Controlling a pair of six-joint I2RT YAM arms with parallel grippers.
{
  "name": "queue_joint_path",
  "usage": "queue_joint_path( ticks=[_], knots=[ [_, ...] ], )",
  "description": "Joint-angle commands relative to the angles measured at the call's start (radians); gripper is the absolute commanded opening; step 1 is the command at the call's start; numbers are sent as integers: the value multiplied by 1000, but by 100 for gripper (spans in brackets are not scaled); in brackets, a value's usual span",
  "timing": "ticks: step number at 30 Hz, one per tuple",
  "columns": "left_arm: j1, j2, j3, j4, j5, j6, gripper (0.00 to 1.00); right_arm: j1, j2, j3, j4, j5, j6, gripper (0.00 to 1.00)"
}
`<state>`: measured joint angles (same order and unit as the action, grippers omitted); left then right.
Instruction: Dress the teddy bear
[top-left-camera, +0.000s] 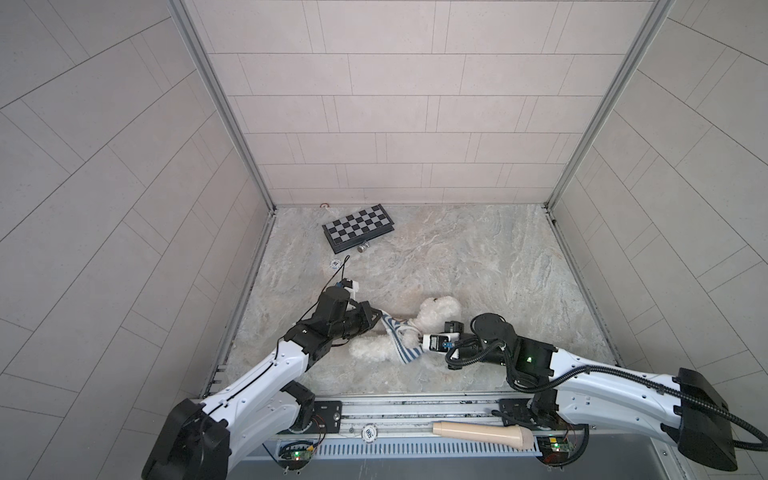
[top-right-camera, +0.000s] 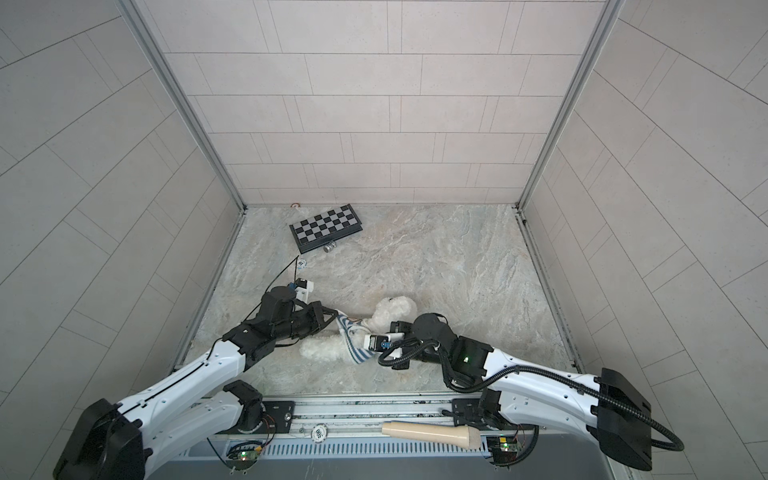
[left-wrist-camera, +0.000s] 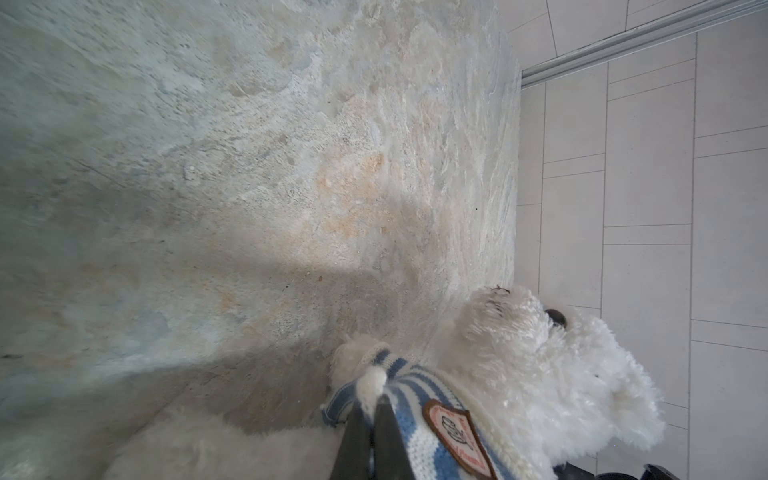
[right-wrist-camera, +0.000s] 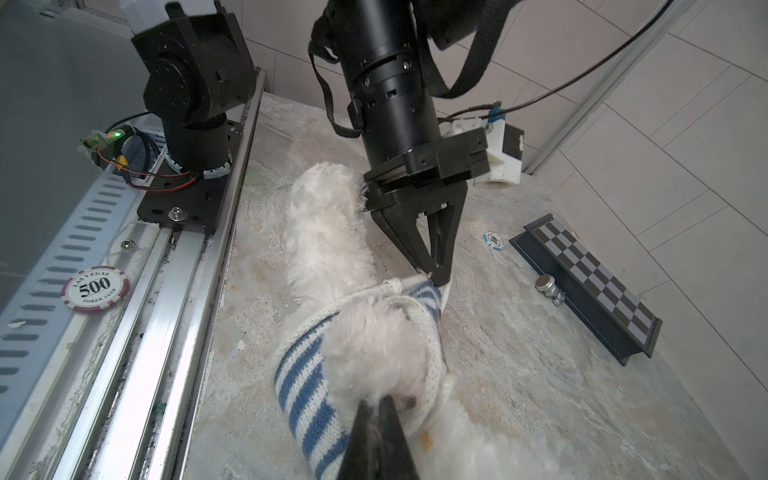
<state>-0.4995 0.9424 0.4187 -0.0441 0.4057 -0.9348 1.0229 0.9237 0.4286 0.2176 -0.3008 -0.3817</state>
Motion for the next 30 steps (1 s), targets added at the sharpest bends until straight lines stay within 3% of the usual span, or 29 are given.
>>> queue_joint_path(
  ticks=[1, 5, 9, 12, 16, 20, 24, 30],
  knots=[
    [-42, -34, 9, -75, -128, 46, 0, 3, 10, -39, 100, 5, 28, 3],
    [-134, -52, 23, -95, -170, 33, 0, -10, -14, -71, 109, 20, 73, 21],
    [-245, -51, 25, -95, -228, -9, 0, -62, -82, -121, 146, 97, 211, 26],
    [-309, -41, 17, -79, -260, -37, 3, -123, -110, -127, 109, 93, 305, 28],
    [-371, -1, 10, -56, -281, -55, 5, -132, -130, -125, 64, 62, 325, 33],
    [-431, 28, 36, -86, -319, -41, 23, -182, -67, -86, -10, 83, 387, 34],
    [-481, 17, 99, -253, -346, 44, 46, -188, -23, -77, -1, 30, 416, 34],
    [-499, -97, 165, -421, -353, 137, 63, -188, -48, -71, -19, 51, 432, 35]
  ],
)
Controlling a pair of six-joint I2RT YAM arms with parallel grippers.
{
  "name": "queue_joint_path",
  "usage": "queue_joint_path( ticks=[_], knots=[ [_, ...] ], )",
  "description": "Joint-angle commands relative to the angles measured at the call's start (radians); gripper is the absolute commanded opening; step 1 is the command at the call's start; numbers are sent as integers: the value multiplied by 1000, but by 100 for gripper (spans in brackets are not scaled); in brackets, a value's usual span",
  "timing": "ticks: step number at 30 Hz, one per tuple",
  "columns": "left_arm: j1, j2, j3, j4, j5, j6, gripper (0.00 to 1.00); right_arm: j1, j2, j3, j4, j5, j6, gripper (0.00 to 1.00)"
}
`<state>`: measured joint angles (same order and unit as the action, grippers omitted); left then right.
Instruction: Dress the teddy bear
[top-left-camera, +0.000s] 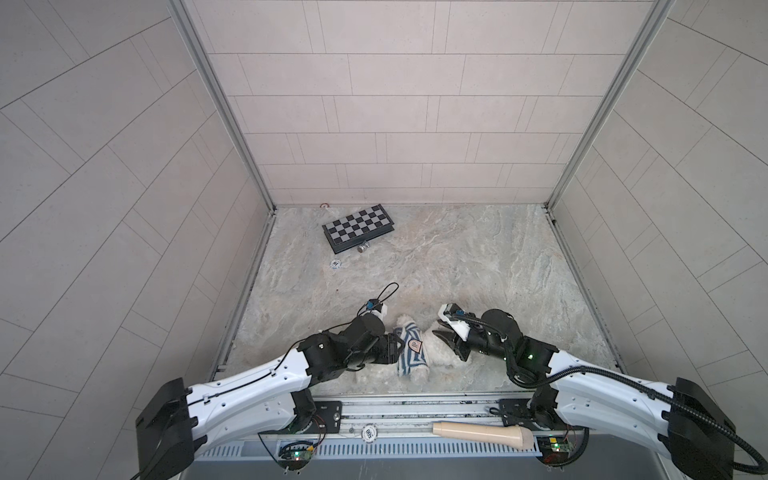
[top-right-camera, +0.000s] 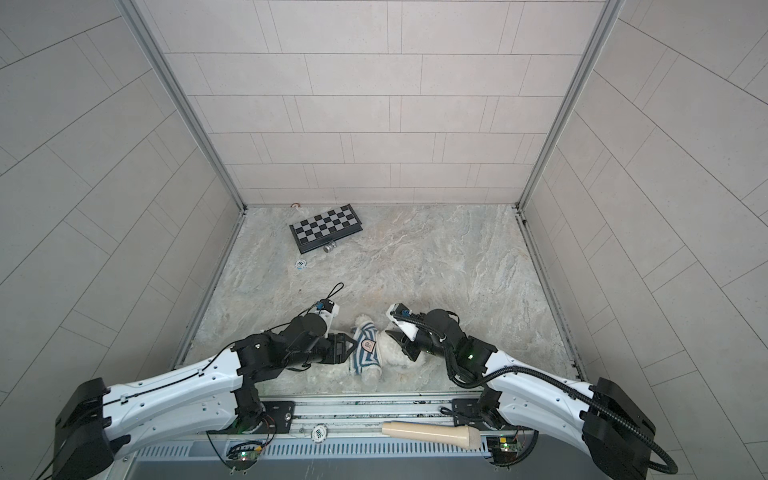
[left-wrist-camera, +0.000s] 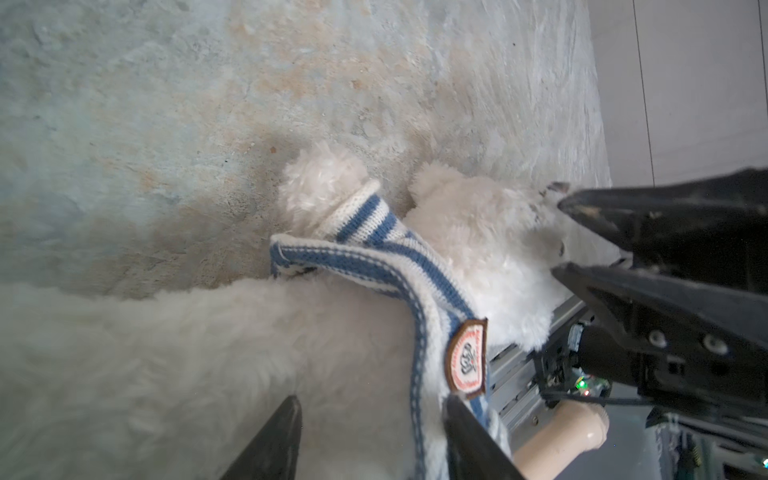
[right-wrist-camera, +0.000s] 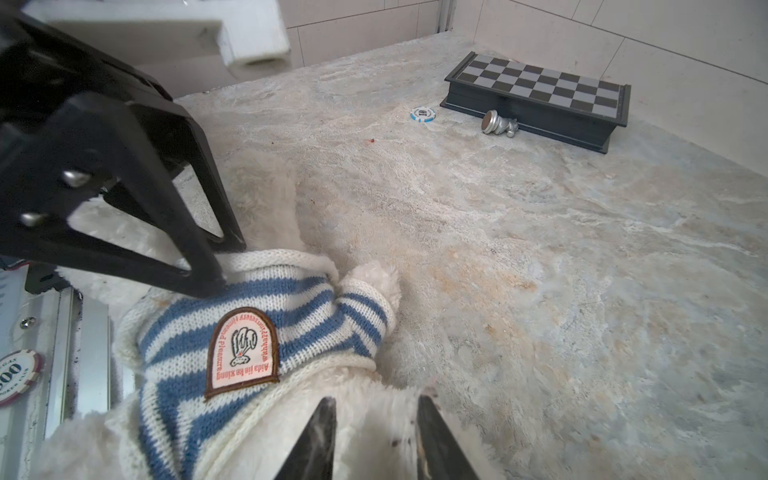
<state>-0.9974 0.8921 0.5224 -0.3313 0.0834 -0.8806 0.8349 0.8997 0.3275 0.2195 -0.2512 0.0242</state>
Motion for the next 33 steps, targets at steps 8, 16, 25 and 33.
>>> queue_joint_path(
  ticks=[8, 16, 25, 33],
  knots=[
    [19, 134, 350, -292, -62, 318, 75, -3, -21, 111, -183, 41, 80, 37],
    [26, 417, 500, -327, 86, 536, 85, -47, -76, 133, -319, 99, 189, 42],
    [-49, 601, 546, -382, 127, 700, 87, -299, -129, 88, -345, 64, 319, 43],
    [-63, 675, 502, -313, 49, 664, 71, -360, -161, 106, -376, 116, 301, 43]
  ],
)
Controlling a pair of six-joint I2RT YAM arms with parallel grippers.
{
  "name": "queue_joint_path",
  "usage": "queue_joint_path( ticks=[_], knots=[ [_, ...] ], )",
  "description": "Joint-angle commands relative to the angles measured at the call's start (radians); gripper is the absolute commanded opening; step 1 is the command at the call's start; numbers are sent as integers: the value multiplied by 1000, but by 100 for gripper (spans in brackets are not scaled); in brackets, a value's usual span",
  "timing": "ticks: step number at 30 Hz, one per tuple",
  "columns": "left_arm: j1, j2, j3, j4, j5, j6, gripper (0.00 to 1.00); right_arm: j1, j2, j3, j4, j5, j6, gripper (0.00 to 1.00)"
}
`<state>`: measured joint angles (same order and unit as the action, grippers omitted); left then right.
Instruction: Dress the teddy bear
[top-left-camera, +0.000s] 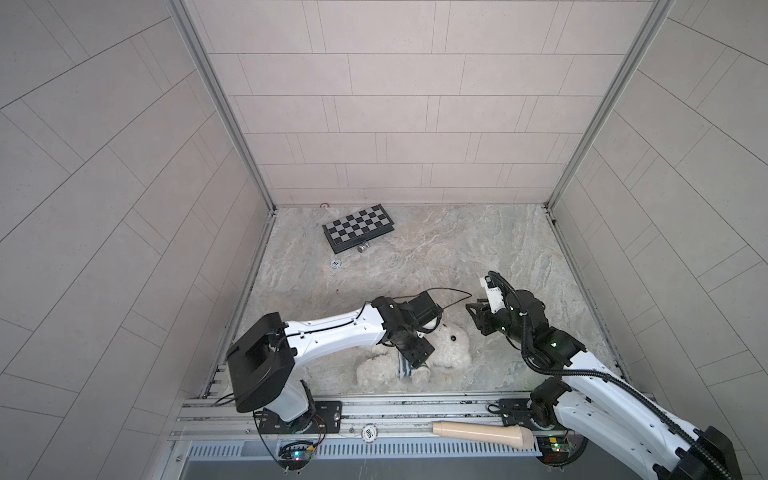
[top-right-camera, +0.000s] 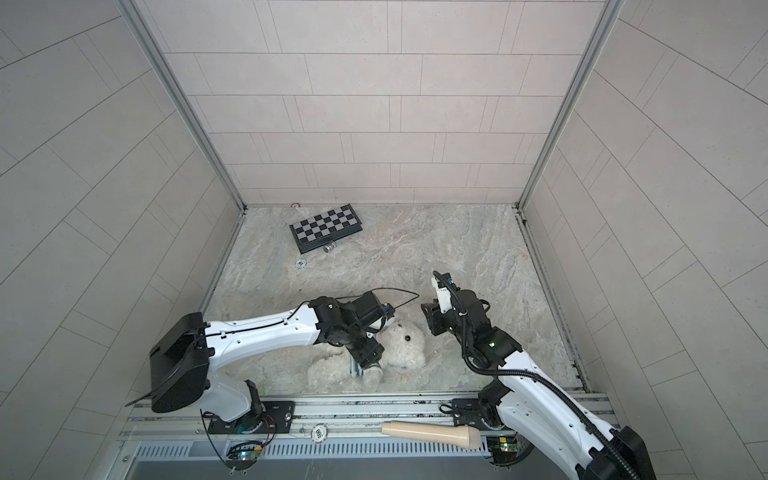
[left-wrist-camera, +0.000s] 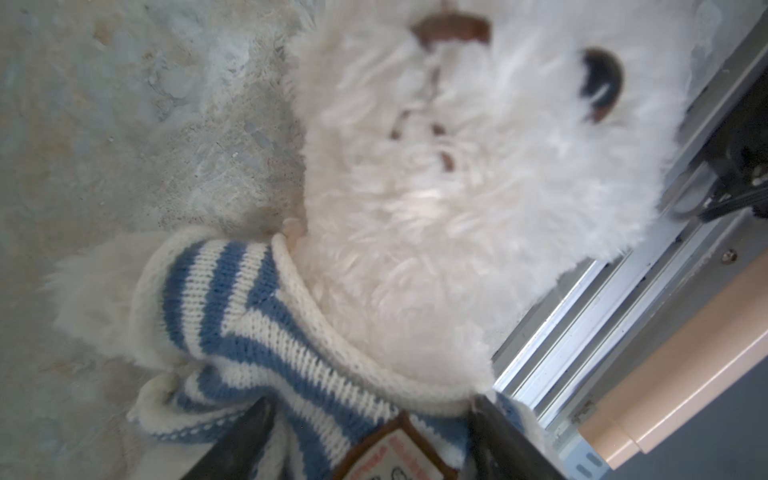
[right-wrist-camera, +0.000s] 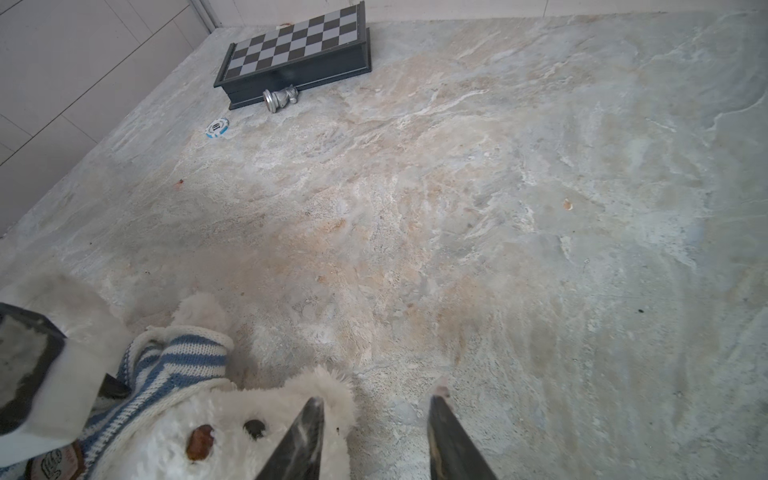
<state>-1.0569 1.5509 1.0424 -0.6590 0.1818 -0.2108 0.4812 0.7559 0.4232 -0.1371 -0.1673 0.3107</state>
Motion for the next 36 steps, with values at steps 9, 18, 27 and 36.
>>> queue_joint_path(
  ticks=[9, 18, 27, 36],
  knots=[
    [71, -27, -115, 179, -188, -249, 63, -7, -43, 29, -62, 61, -21, 43],
    [207, -169, -247, 310, -327, -428, 60, -7, -39, 34, -72, 60, -40, 43],
    [214, -245, -280, 342, -279, -518, 73, 7, 28, 45, -7, -36, -52, 43],
    [31, -336, -306, 334, -252, -660, 77, 72, 193, 24, 143, -150, -5, 43]
  ],
)
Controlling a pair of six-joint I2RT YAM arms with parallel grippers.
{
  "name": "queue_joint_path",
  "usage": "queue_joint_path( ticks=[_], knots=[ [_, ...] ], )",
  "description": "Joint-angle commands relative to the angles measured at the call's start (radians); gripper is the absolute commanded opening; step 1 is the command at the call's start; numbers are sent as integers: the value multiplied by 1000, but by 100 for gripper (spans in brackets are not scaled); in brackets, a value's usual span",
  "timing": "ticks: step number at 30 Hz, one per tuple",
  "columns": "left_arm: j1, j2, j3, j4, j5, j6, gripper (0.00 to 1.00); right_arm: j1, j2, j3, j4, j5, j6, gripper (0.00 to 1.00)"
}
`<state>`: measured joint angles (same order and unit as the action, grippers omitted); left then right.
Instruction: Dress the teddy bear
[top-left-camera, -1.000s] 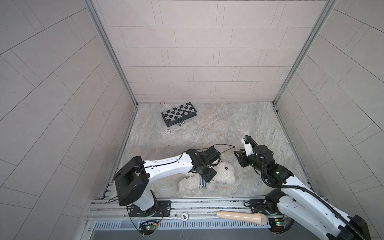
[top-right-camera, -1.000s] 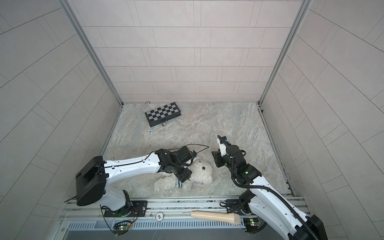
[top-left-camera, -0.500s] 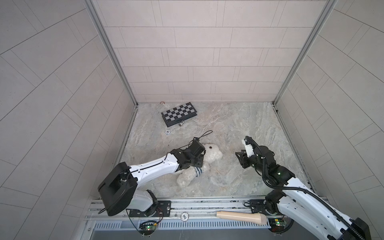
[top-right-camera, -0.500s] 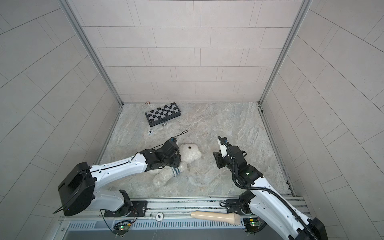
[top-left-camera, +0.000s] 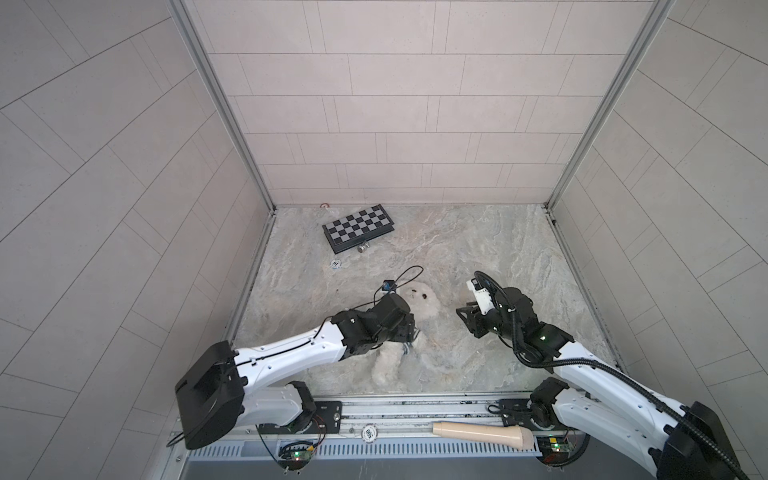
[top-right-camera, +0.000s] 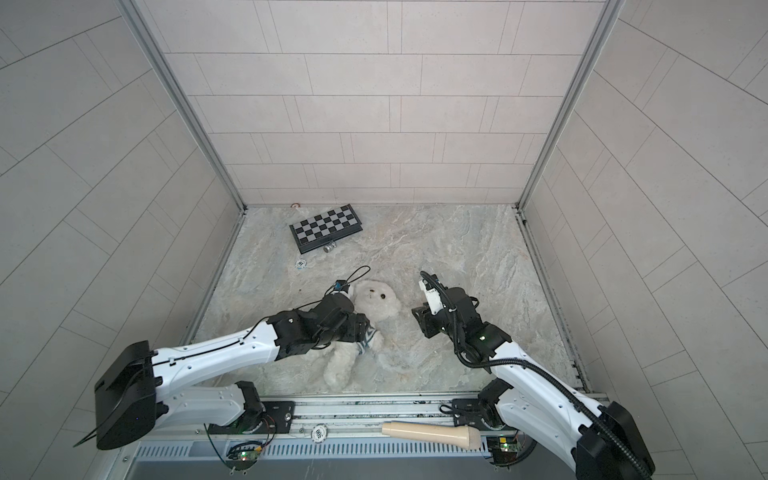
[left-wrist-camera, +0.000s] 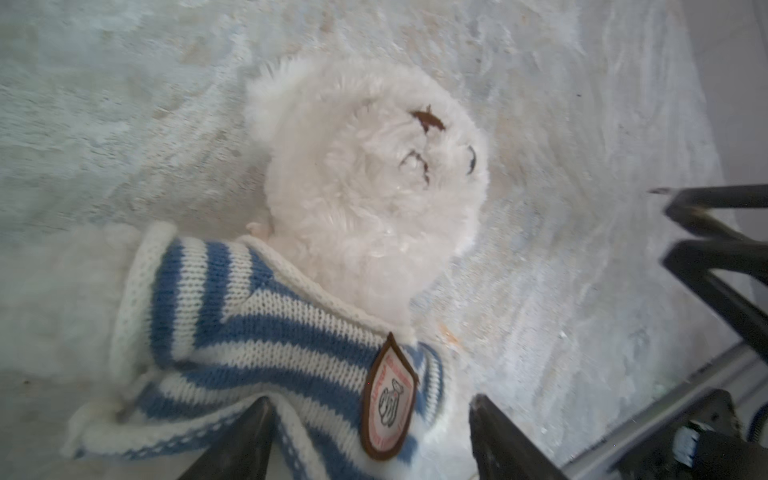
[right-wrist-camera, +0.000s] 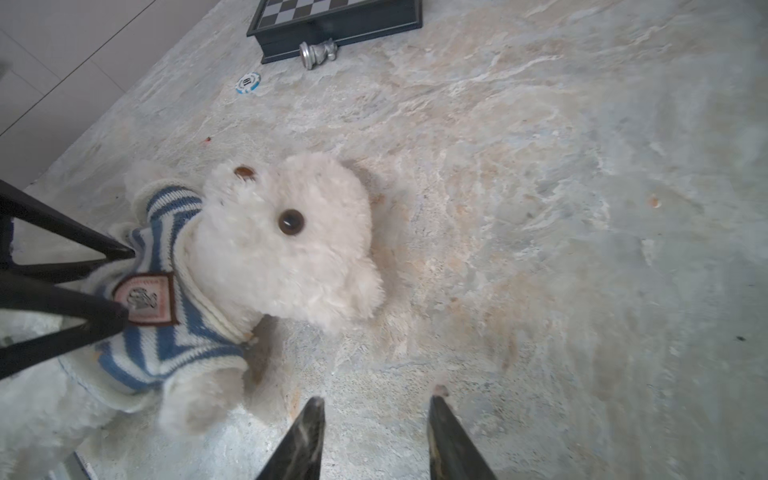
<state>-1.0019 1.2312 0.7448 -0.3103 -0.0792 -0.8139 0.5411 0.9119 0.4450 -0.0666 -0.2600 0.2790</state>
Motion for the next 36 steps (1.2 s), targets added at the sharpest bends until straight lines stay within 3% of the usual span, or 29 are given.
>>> queue_joint_path(
  ticks=[1, 5, 8, 14, 17, 21, 25, 36],
  knots=[
    [-34, -16, -3, -24, 9, -59, 78, 20, 64, 4, 81, -67, 25, 42],
    [-47, -35, 7, -56, 14, -42, 76, 54, 141, -2, 149, -107, 25, 41],
    [-44, -72, 46, -123, 10, 20, 68, 73, 217, 12, 188, -133, 16, 40],
    [60, -84, 155, -237, 59, 202, 53, 92, 367, 51, 283, -154, 9, 40],
    [120, -31, 172, -223, 107, 266, 53, 93, 435, 68, 341, -153, 15, 39],
    [135, 54, 183, -205, 116, 328, 56, 94, 526, 105, 381, -146, 10, 38],
    [135, 90, 147, -186, 105, 334, 57, 82, 603, 164, 392, -142, -3, 37],
    [85, 3, -5, -169, 76, 253, 56, 40, 784, 330, 421, -185, -18, 35]
  ],
)
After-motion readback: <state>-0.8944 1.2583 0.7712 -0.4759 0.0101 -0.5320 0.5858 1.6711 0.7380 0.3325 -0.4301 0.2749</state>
